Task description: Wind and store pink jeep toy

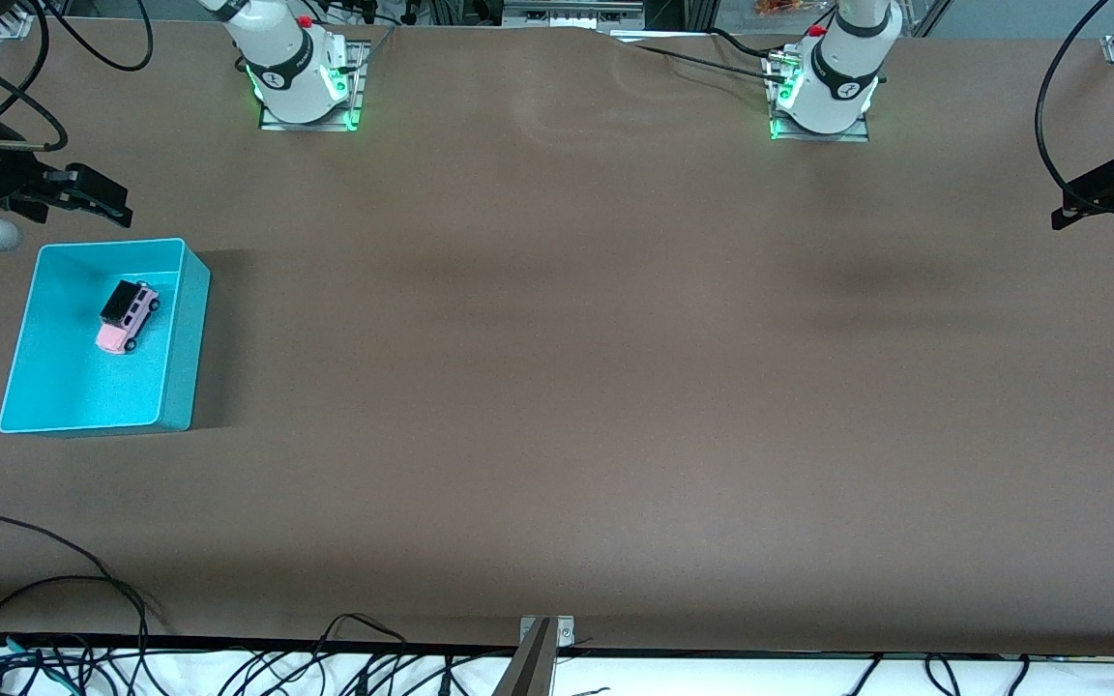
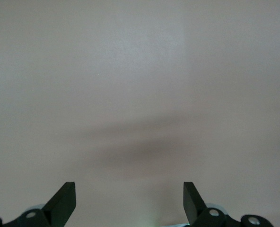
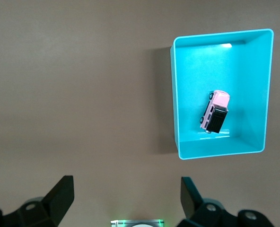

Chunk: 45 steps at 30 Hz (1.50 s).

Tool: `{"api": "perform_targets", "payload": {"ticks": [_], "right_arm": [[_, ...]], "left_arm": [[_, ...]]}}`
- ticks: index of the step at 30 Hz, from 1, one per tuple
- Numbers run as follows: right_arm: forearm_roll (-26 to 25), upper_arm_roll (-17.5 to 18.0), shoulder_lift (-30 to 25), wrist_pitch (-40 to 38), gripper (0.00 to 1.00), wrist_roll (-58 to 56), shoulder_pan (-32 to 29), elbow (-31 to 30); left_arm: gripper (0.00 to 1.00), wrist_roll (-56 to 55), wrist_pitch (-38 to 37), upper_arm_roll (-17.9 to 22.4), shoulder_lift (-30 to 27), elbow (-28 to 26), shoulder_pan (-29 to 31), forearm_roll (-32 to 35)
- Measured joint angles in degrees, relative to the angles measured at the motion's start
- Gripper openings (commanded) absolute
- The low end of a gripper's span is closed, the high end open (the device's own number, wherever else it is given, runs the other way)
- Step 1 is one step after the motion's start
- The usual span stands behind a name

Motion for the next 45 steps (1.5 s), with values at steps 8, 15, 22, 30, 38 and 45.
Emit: {"api": "perform_targets", "payload": {"ticks": [8, 15, 22, 30, 38, 45], "right_arm": [[0.0, 0.1, 0.2, -0.1, 1.00, 0.0, 1.2, 0.1], [0.0, 0.1, 0.3, -0.1, 1.00, 0.0, 1.2, 0.2], [0.0, 0.1, 0.6, -0.1, 1.00, 0.0, 1.2, 0.8], [0.2, 0.1, 1.0, -0.1, 1.00, 0.0, 1.2, 1.9], [0.3, 0.1, 1.3, -0.1, 1.00, 0.0, 1.2, 2.3], [0.6, 0.1, 1.3, -0.1, 1.00, 0.0, 1.2, 2.3]], "left_arm": [[1.00, 0.0, 0.0, 0.1, 0.0, 0.0, 0.1, 0.0], [1.00, 0.0, 0.0, 0.1, 0.0, 0.0, 0.1, 0.0], [1.00, 0.0, 0.0, 0.1, 0.0, 0.0, 0.1, 0.0], [1.00, 0.0, 0.0, 0.1, 0.0, 0.0, 0.1, 0.0], [1.00, 0.0, 0.0, 0.1, 0.0, 0.0, 0.1, 0.0], [1.00, 0.0, 0.0, 0.1, 0.0, 0.0, 0.1, 0.0]]}}
